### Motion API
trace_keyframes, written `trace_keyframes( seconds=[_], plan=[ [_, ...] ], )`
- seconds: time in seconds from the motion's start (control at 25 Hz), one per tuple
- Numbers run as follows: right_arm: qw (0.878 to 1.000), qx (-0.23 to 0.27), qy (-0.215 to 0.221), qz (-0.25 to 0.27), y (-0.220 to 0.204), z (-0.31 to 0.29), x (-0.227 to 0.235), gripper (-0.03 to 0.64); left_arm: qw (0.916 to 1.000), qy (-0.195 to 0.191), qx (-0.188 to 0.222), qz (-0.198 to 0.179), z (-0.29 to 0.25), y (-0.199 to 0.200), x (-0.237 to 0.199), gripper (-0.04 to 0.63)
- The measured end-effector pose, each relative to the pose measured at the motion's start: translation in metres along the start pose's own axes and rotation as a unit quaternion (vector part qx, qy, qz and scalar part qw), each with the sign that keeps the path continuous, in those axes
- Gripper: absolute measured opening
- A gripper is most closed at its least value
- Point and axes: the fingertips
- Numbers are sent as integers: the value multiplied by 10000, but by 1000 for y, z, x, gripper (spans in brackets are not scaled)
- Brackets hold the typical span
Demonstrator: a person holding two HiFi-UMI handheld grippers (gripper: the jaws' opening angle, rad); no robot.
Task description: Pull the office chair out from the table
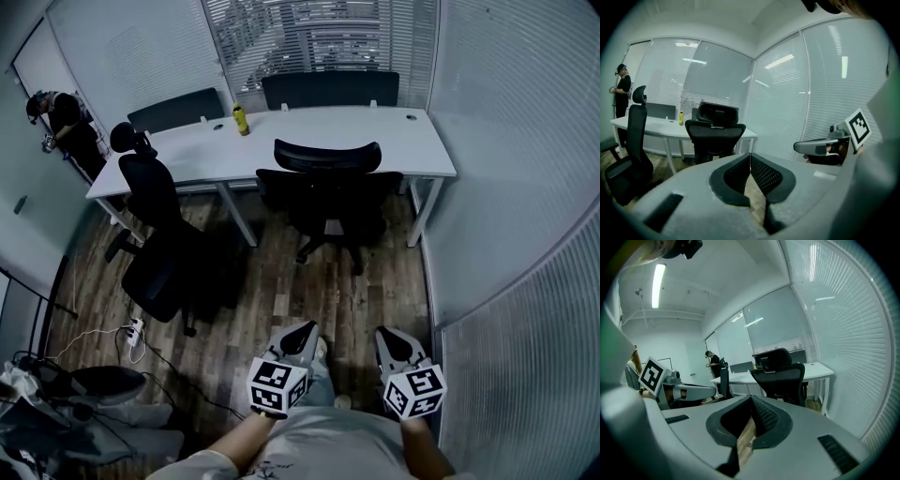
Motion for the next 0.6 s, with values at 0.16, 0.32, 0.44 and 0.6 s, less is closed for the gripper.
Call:
trace_keyframes(
  seconds=[0.16,0.32,0.44,0.6],
  plan=[
    [10000,-17,-86,-2,10,-29,13,6,9999,-74,45,-54,-24,13,-24,12],
    [9999,36,-94,23,29,-69,27,6,9999,-93,46,-131,-53,32,-54,12],
    [9999,59,-108,48,45,-102,32,6,9998,-124,49,-165,-71,48,-80,12],
    [9998,8,-191,37,63,-141,35,6,9997,-197,57,-104,-88,66,-115,14]
  ],
)
Point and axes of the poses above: the fingertips, and each gripper's own axes: z backward along the fingers, x to its right, y out of its top, and after that the axes turned 13 degrees about -y, right-handed
